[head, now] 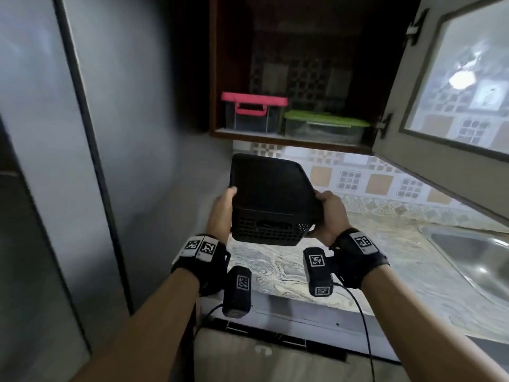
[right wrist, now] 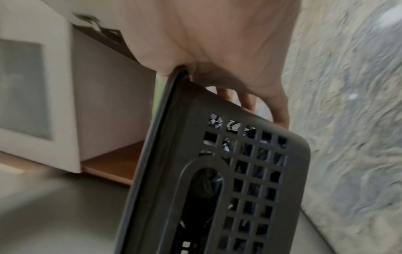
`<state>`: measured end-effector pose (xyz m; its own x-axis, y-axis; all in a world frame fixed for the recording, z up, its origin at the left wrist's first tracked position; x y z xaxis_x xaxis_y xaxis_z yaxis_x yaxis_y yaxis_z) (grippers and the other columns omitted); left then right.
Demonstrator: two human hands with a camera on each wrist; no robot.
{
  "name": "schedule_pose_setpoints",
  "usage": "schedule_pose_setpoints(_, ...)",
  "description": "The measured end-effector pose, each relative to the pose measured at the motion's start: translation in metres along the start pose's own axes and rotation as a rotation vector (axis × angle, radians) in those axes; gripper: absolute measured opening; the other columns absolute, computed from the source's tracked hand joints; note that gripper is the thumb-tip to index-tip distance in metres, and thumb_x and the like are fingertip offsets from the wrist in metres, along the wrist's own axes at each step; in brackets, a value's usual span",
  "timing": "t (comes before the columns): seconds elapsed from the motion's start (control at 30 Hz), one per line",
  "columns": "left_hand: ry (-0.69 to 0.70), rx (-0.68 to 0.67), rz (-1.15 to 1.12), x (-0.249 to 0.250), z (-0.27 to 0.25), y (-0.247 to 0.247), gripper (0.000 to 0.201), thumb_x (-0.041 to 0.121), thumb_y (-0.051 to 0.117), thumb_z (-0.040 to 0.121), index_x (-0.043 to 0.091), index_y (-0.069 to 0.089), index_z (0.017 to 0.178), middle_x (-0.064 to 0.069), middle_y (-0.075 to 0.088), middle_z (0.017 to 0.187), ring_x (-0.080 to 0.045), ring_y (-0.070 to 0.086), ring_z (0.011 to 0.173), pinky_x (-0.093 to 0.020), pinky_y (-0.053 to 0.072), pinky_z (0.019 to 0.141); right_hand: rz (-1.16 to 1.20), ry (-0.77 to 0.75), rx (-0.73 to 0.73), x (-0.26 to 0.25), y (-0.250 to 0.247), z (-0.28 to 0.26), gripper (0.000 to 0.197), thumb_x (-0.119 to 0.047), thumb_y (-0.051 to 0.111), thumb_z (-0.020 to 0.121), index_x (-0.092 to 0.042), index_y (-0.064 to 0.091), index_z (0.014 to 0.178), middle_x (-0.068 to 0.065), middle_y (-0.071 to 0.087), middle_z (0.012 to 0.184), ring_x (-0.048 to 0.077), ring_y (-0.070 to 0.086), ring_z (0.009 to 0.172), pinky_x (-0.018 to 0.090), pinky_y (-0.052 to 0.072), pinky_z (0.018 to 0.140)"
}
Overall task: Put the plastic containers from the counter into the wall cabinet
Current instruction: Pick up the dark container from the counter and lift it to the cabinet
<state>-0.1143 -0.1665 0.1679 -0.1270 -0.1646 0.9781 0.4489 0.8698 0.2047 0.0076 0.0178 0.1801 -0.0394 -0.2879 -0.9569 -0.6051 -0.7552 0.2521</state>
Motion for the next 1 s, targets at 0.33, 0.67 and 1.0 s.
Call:
schedule_pose_setpoints(0.33,0.244,-0.078,0.055,0.133,-0.042,-0.003,0.045,0.058,0.042,0.09,0.023,0.068,0.078,0.006,0.07,0.068,-0.008,0.066,0.058,-0.026,0.049,0.056,0.003,-0.168,0.02,-0.098,0.039,-0.046,0.022,-0.036,0.041,0.084,-0.025,0.056,0.098,0.0,0.061,0.095,0.02,0.056,0.08,0.035,0.047,0.067)
schedule_pose_setpoints(0.67,0.371,-0.102,0.075,0.253,0.011,0.043,0.065,0.075,0.046,0.07,0.028,0.064,0.113,-0.007,0.069,0.116,-0.025,0.066,0.106,-0.047,0.049,0.1,0.067,-0.325,0.081,-0.245,0.068,0.008,0.021,-0.03,0.048,0.066,-0.023,0.06,0.083,0.003,0.063,0.088,0.03,0.063,0.088,0.056,0.047,0.087)
schedule_pose_setpoints(1.0,0.349,0.062,0.124,0.303,0.165,0.064,0.115,0.085,0.048,0.046,0.027,0.032,0.144,-0.007,0.045,0.143,-0.032,0.049,0.126,-0.05,0.041,0.107,-0.217,-0.52,0.126,-0.337,0.089,0.149,0.018,-0.034,0.036,0.086,-0.027,0.042,0.071,-0.003,0.052,0.089,0.013,0.049,0.073,0.042,0.043,0.102)
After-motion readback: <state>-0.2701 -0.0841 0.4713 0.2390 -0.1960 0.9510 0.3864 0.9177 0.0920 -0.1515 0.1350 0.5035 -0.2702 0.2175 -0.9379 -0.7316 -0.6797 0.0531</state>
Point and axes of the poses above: each hand's wrist, its own z-axis towards the middle knuckle, its own y-axis out of the palm, x = y × z, the point moved 10 cm from there along z, towards the middle knuckle
